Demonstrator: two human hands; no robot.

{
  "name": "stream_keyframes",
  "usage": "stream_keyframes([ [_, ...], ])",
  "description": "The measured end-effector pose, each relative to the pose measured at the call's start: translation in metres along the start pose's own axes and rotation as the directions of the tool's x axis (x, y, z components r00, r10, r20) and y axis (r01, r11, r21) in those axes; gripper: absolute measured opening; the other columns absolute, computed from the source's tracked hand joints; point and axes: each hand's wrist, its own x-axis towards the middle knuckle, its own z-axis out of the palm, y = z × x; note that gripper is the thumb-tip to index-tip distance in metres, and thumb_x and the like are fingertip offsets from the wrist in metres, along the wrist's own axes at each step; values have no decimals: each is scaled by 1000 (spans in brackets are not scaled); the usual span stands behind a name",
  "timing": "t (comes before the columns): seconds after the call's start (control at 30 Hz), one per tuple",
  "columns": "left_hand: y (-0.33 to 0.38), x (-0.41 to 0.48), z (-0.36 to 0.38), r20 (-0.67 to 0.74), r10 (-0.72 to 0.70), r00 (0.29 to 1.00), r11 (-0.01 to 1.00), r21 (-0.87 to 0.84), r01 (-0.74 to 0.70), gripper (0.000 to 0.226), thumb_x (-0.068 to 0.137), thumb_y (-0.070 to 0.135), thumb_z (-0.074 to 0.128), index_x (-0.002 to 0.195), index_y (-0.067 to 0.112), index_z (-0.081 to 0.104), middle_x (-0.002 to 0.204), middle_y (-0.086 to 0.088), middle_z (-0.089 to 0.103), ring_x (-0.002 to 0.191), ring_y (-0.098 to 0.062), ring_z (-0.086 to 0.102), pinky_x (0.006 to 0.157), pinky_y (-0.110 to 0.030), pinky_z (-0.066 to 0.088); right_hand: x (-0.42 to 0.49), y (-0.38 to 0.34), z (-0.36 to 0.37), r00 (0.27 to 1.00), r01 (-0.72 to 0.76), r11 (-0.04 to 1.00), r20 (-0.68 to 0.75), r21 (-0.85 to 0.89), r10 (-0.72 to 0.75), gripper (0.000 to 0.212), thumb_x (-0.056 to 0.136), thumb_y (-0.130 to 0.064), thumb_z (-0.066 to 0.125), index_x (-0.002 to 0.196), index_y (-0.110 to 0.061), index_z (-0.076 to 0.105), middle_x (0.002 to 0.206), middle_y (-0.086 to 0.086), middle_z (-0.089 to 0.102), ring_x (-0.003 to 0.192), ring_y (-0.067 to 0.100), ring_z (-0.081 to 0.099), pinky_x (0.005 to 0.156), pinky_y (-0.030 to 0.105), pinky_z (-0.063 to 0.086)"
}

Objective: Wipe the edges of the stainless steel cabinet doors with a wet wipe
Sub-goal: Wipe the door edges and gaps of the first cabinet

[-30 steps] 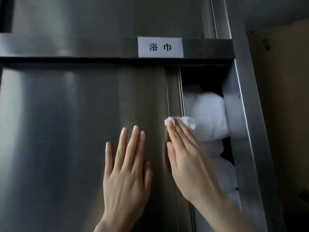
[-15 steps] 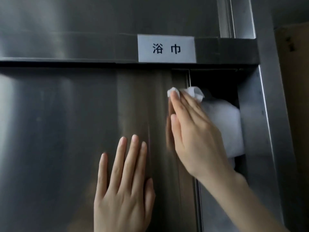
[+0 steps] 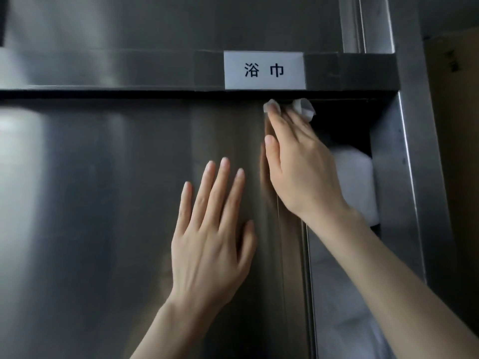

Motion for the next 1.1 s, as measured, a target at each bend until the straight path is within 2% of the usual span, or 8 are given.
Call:
stream_keyframes([
  [0.17, 3, 21, 2, 24, -30, 999, 998, 59, 29, 63, 94, 34, 33, 152, 10, 29, 160, -8, 21, 149, -22, 13, 122, -44, 10, -35, -3, 3, 1000, 10, 1000, -16, -11, -10, 43, 98, -13, 38, 139, 1, 41, 142, 15, 45, 136, 25, 38, 110, 35, 36],
  [0.4, 9, -18, 9, 21, -18, 1000, 995, 94, 16, 66, 94, 37, 36, 153, 10, 26, 161, -7, 19, 150, -20, 11, 122, -44, 10, -27, -2, 1, 1000, -16, 1000, -7, 12, 16, 45, 96, -9, 36, 140, -4, 41, 143, 11, 45, 136, 22, 38, 107, 27, 33],
  [0.57, 28, -77, 17, 15, -47, 999, 997, 64, 46, 64, 93, 33, 37, 152, 11, 26, 160, -6, 20, 150, -20, 13, 122, -42, 8, -123, -14, 7, 998, -43, 994, -39, 96, 47, 44, 95, -6, 32, 137, 0, 45, 141, 13, 47, 135, 23, 39, 107, 39, 40],
  [0.73, 40, -158, 23, 33, -42, 999, 998, 54, 40, 61, 95, 29, 38, 152, 12, 27, 159, -4, 22, 149, -19, 17, 121, -42, 12, -241, -27, -5, 994, -45, 995, 100, 86, 36, 41, 95, -3, 36, 135, 0, 45, 142, 10, 46, 136, 20, 37, 110, 39, 37],
  [0.8, 43, -179, 23, 42, -48, 998, 997, 58, 46, 59, 95, 28, 38, 151, 12, 27, 159, -5, 23, 149, -20, 17, 121, -43, 12, -243, -28, -8, 992, -68, 992, 112, 103, 56, 41, 95, -4, 35, 135, 1, 46, 141, 11, 47, 136, 22, 38, 110, 39, 37],
  [0.97, 45, -185, 21, 38, -57, 998, 996, 67, 54, 57, 98, 27, 36, 151, 12, 24, 159, -5, 20, 148, -20, 14, 122, -42, 9, -225, -28, 2, 994, -104, 986, 35, 132, 100, 45, 94, -6, 32, 137, 1, 44, 141, 14, 46, 136, 25, 37, 108, 42, 39],
  [1.1, 42, -194, 20, 49, -42, 998, 998, 41, 40, 55, 99, 23, 34, 152, 12, 22, 159, -6, 18, 149, -19, 10, 122, -40, 5, -303, -35, -2, 988, -111, 990, 121, 89, 100, 42, 93, 0, 40, 135, 3, 44, 142, 16, 43, 137, 27, 36, 109, 44, 38],
])
